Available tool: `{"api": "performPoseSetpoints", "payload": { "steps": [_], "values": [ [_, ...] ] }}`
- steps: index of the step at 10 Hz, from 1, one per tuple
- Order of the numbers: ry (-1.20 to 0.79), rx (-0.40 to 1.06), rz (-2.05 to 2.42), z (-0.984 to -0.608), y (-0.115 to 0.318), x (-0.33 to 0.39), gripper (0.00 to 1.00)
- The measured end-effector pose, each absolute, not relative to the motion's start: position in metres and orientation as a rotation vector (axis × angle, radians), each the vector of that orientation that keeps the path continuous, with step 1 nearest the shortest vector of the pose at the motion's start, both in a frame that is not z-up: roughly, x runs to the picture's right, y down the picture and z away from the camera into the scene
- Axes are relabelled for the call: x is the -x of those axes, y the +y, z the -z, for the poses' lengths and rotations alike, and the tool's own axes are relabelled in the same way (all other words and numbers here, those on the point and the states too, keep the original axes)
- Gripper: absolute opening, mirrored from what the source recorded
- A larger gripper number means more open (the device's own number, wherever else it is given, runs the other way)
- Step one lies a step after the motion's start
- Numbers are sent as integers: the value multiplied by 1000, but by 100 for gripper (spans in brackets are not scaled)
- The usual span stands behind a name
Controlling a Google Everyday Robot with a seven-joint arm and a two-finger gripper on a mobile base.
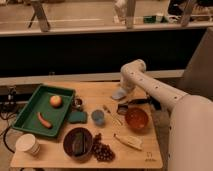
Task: Place towel in plastic cup
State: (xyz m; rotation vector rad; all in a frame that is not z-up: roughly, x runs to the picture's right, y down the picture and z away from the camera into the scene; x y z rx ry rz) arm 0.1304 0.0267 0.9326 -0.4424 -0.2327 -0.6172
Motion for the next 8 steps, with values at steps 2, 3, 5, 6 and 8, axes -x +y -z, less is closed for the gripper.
{"api": "performPoseSetpoints", "payload": {
  "steps": [2,3,5,6,8],
  "values": [
    [-263,437,724,-935,24,-127,80],
    [-271,432,761,-937,23,-129,80],
    [-277,434,849,-944,26,-128,80],
    [-277,435,897,-949,28,-125,80],
    [-284,432,977,-959,35,-123,80]
  ]
}}
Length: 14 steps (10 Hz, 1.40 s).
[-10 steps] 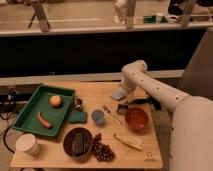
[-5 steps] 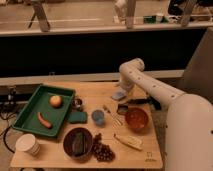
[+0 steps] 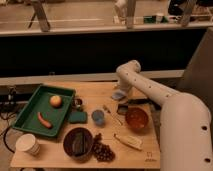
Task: Place towel in plastic cup
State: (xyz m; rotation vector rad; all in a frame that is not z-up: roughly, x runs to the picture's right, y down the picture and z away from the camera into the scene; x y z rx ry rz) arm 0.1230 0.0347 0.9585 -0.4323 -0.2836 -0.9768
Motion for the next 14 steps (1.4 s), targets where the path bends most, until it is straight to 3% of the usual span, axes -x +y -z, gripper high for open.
{"api": "performPoseSetpoints", "payload": {
  "steps": [6,8,14],
  "values": [
    [-315,418,1093,-981,47,-113,80],
    [-315,423,1110,-988,48,-107,76],
    [-303,443,1104,-999,47,-103,18]
  ]
}}
